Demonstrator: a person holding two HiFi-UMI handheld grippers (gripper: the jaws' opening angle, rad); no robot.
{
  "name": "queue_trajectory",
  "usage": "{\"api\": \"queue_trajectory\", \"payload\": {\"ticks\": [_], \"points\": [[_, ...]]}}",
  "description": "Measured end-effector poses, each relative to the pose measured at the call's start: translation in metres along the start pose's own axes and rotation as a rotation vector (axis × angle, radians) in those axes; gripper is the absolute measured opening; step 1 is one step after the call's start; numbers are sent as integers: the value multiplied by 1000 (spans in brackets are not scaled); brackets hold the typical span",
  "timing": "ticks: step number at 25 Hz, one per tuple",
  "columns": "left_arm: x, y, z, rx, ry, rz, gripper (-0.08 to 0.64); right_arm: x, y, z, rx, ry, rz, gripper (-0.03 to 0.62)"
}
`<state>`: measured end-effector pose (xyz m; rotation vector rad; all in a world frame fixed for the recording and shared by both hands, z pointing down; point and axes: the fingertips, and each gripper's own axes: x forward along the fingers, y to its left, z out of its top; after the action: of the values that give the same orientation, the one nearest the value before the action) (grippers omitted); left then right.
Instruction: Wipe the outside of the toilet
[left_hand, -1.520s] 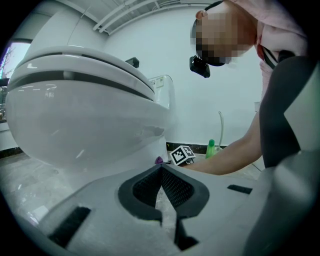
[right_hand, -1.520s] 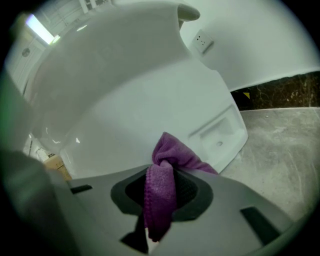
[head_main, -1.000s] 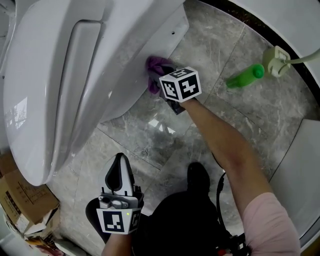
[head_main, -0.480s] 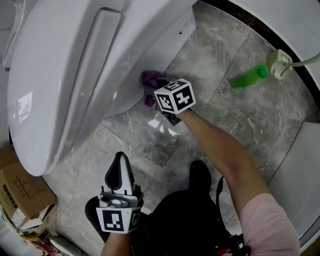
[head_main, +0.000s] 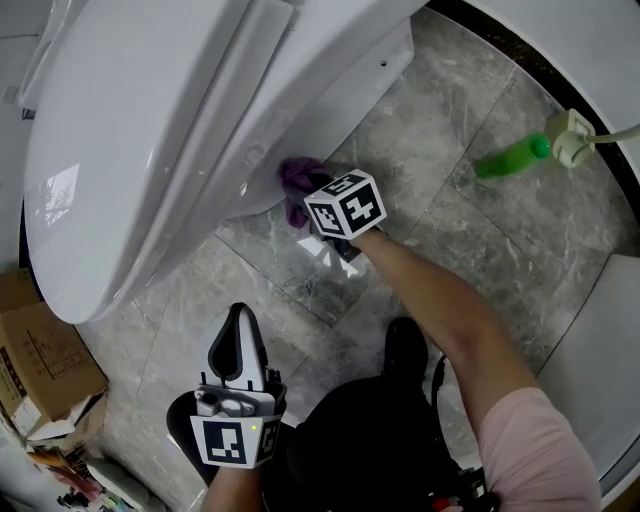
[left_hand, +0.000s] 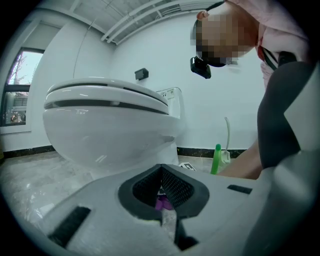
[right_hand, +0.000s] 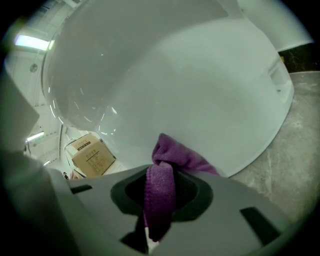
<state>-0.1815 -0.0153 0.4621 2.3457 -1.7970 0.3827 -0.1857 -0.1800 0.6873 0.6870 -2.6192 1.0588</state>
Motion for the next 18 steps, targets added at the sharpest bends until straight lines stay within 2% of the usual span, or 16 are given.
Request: {"api": "queue_trajectory", "payload": {"ticks": [10, 14, 18], "points": [[-30, 29, -1, -4, -11, 88, 8, 41, 58, -38, -28, 113, 112, 75], [-45, 43, -1, -20, -31, 138, 8, 63, 113, -61, -63, 214, 269, 75], [-51, 46, -3, -16, -29, 126, 8, 54, 162, -70, -148, 251, 419, 78]]}}
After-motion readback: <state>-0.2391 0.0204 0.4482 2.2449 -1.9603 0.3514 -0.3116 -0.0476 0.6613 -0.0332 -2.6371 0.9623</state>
